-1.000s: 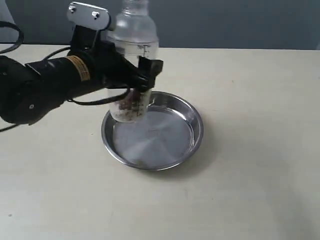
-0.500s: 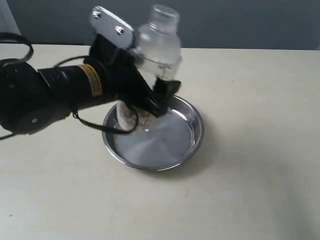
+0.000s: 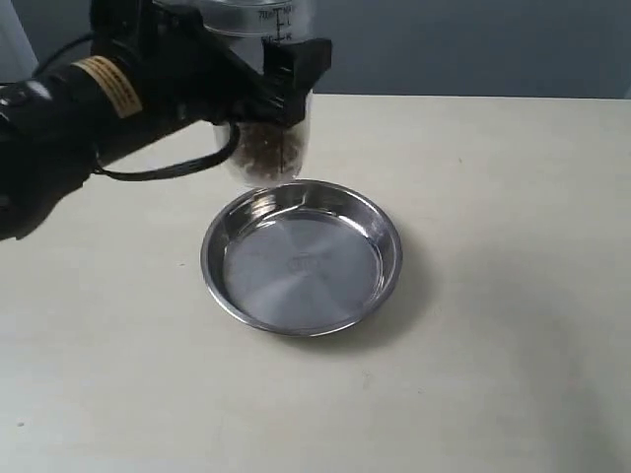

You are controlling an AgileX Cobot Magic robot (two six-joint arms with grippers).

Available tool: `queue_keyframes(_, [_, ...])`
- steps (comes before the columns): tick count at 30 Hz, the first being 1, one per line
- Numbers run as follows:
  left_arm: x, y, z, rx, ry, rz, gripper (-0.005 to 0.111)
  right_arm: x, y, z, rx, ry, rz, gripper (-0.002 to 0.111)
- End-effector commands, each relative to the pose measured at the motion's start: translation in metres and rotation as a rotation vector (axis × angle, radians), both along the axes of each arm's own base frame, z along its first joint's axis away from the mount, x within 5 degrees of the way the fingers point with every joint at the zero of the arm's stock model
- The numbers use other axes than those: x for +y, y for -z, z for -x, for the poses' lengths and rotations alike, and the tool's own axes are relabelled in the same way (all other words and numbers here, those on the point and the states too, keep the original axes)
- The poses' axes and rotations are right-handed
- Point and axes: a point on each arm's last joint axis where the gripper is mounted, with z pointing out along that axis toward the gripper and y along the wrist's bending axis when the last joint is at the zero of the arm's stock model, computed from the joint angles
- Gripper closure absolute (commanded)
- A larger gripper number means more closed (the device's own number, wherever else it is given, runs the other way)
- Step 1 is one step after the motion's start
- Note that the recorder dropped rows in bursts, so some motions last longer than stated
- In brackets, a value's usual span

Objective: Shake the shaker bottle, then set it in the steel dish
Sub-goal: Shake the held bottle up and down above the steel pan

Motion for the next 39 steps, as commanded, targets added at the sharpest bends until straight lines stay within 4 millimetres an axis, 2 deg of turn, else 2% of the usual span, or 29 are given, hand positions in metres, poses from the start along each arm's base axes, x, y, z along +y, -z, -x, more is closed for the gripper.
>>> queue_keyframes(1, [-0.009, -0.003, 0.005, -0.079, 0.089, -0.018, 0.107, 0.000, 0.000, 0.000, -0.010, 0.000, 0.001, 0.109])
queue_keyframes(3, [-0.005, -0.042, 0.012, -0.248, 0.098, -0.028, 0.107, 0.000, 0.000, 0.000, -0.010, 0.000, 0.001, 0.109])
queue_keyframes(4, [0.000, -0.045, 0.009, -0.203, 0.050, -0.002, 0.107, 0.000, 0.000, 0.000, -0.010, 0.000, 0.001, 0.109])
queue_keyframes(5, [0.002, -0.034, 0.005, -0.106, 0.009, 0.016, 0.107, 0.000, 0.000, 0.000, -0.010, 0.000, 0.001, 0.109])
queue_keyframes(7, [-0.002, 0.016, -0.004, 0.093, -0.005, -0.070, 0.107, 0.000, 0.000, 0.000, -0.010, 0.000, 0.001, 0.109])
queue_keyframes(8, [-0.004, 0.028, -0.006, 0.132, 0.000, -0.080, 0.107, 0.000, 0.000, 0.000, -0.010, 0.000, 0.001, 0.109])
queue_keyframes(9, [-0.008, 0.029, -0.005, 0.117, 0.023, -0.089, 0.107, 0.000, 0.000, 0.000, -0.010, 0.000, 0.001, 0.109])
queue_keyframes(10, [-0.010, 0.013, -0.002, 0.028, 0.054, -0.081, 0.107, 0.000, 0.000, 0.000, -0.010, 0.000, 0.001, 0.109])
queue_keyframes(12, [-0.008, -0.034, 0.013, -0.172, 0.097, -0.039, 0.107, 0.000, 0.000, 0.000, -0.010, 0.000, 0.001, 0.109])
queue_keyframes(13, [-0.005, -0.048, 0.017, -0.220, 0.094, -0.015, 0.107, 0.000, 0.000, 0.000, -0.010, 0.000, 0.001, 0.109])
queue_keyframes(14, [-0.002, -0.047, 0.016, -0.192, 0.064, 0.018, 0.107, 0.000, 0.000, 0.000, -0.010, 0.000, 0.001, 0.109])
queue_keyframes(15, [-0.001, -0.030, 0.011, -0.094, 0.027, 0.032, 0.107, 0.000, 0.000, 0.000, -0.010, 0.000, 0.001, 0.109])
queue_keyframes(17, [-0.004, 0.016, 0.000, 0.085, -0.003, -0.041, 0.107, 0.000, 0.000, 0.000, -0.010, 0.000, 0.001, 0.109])
queue_keyframes(18, [-0.006, 0.027, -0.004, 0.125, -0.008, -0.046, 0.107, 0.000, 0.000, 0.000, -0.010, 0.000, 0.001, 0.109])
queue_keyframes(19, [-0.010, 0.022, -0.003, 0.084, 0.018, -0.046, 0.107, 0.000, 0.000, 0.000, -0.010, 0.000, 0.001, 0.109])
queue_keyframes(22, [-0.012, -0.040, 0.017, -0.209, 0.110, 0.001, 0.107, 0.000, 0.000, 0.000, -0.010, 0.000, 0.001, 0.109])
queue_keyframes(23, [-0.010, -0.046, 0.019, -0.209, 0.098, 0.027, 0.107, 0.000, 0.000, 0.000, -0.010, 0.000, 0.001, 0.109])
queue_keyframes(24, [-0.008, -0.038, 0.016, -0.136, 0.064, 0.043, 0.107, 0.000, 0.000, 0.000, -0.010, 0.000, 0.001, 0.109])
queue_keyframes(27, [-0.004, 0.022, -0.003, 0.122, -0.016, -0.047, 0.107, 0.000, 0.000, 0.000, -0.010, 0.000, 0.001, 0.109])
queue_keyframes(28, [-0.005, 0.024, -0.004, 0.130, -0.016, -0.031, 0.107, 0.000, 0.000, 0.000, -0.010, 0.000, 0.001, 0.109])
queue_keyframes(31, [-0.008, -0.034, 0.017, -0.170, 0.108, 0.011, 0.107, 0.000, 0.000, 0.000, -0.010, 0.000, 0.001, 0.109])
queue_keyframes(32, [-0.006, -0.046, 0.022, -0.208, 0.110, 0.028, 0.107, 0.000, 0.000, 0.000, -0.010, 0.000, 0.001, 0.109])
queue_keyframes(33, [-0.004, -0.044, 0.021, -0.170, 0.084, 0.047, 0.107, 0.000, 0.000, 0.000, -0.010, 0.000, 0.001, 0.109])
queue_keyframes(36, [0.003, 0.017, -0.005, 0.159, -0.044, -0.061, 0.107, 0.000, 0.000, 0.000, -0.010, 0.000, 0.001, 0.109])
queue_keyframes(37, [0.003, 0.021, -0.008, 0.203, -0.052, -0.069, 0.107, 0.000, 0.000, 0.000, -0.010, 0.000, 0.001, 0.109])
queue_keyframes(39, [-0.005, -0.009, 0.000, 0.071, 0.013, -0.079, 0.107, 0.000, 0.000, 0.000, -0.010, 0.000, 0.001, 0.109])
